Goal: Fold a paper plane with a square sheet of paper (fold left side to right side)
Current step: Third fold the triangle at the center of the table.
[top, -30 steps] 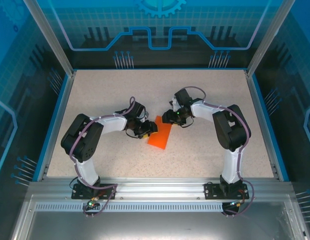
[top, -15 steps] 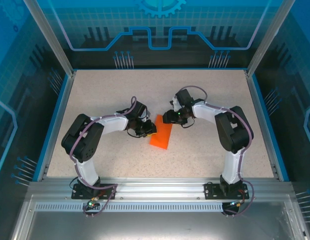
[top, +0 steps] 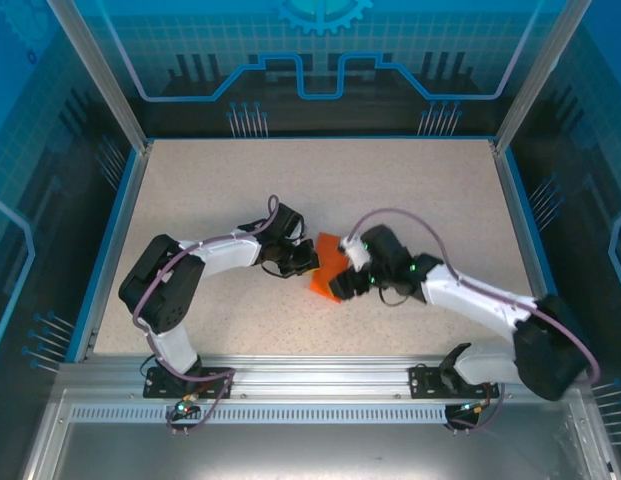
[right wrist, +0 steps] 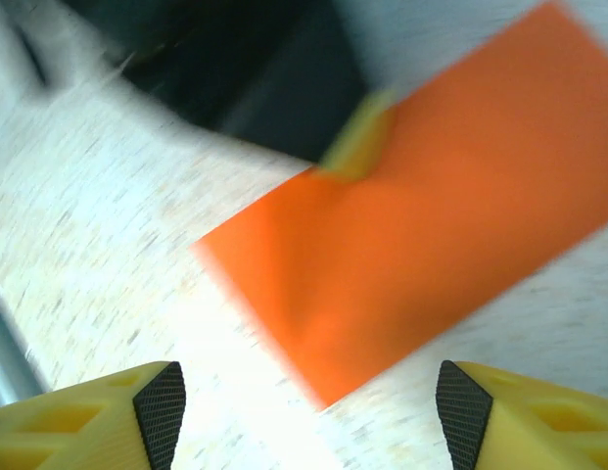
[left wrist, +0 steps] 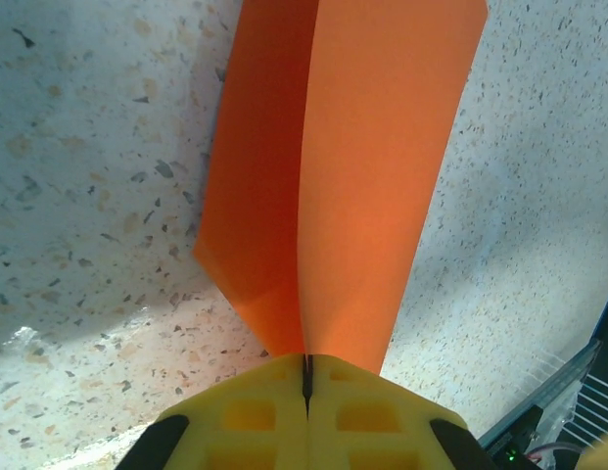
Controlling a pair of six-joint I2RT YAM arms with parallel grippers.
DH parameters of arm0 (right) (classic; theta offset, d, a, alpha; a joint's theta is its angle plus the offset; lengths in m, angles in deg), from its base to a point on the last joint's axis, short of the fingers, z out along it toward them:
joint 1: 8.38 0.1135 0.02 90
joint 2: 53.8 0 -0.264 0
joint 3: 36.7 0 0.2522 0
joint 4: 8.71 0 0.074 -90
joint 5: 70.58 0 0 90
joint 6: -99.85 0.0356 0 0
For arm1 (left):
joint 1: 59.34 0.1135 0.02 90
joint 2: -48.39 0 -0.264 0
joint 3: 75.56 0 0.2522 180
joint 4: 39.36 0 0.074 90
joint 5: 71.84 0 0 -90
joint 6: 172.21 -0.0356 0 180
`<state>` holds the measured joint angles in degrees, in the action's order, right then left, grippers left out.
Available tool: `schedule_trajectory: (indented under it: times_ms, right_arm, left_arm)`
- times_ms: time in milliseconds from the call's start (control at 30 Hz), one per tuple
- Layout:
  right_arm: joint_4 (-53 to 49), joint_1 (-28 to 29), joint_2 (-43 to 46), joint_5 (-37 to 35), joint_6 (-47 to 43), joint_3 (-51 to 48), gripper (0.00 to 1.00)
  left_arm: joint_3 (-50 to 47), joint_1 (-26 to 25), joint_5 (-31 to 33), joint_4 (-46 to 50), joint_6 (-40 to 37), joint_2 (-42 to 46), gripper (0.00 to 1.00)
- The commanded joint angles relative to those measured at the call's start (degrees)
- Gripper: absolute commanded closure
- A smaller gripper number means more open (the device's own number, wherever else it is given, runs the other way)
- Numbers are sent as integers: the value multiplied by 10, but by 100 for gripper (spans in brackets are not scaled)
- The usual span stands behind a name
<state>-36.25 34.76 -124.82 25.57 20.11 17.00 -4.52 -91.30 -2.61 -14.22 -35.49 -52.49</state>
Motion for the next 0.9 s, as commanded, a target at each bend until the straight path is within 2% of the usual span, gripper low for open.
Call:
schedule_trajectory:
  times_ms: [0, 167, 333, 467, 667, 800, 867]
  right_arm:
    - [32, 81, 34, -143, -62, -37, 27]
    - [44, 194, -28, -290, -105, -20, 27]
    - [83, 251, -123, -362, -150, 10, 27]
    - [119, 257, -171, -406, -163, 27, 28]
    - [157, 253, -216, -431, -175, 43, 29]
    - [170, 249, -239, -440, -179, 48, 36]
    - [168, 244, -237, -439, -175, 48, 45]
  left_arm:
    - [4, -8, 16, 19, 21, 20, 94]
    - [-2, -10, 27, 22, 27, 21, 94]
    - [-4, -12, 28, 18, 32, 21, 94]
    - [-1, -12, 28, 23, 29, 20, 94]
    - [0, -13, 28, 26, 27, 19, 94]
    - [0, -13, 28, 29, 25, 19, 94]
    - [1, -13, 31, 32, 24, 19, 94]
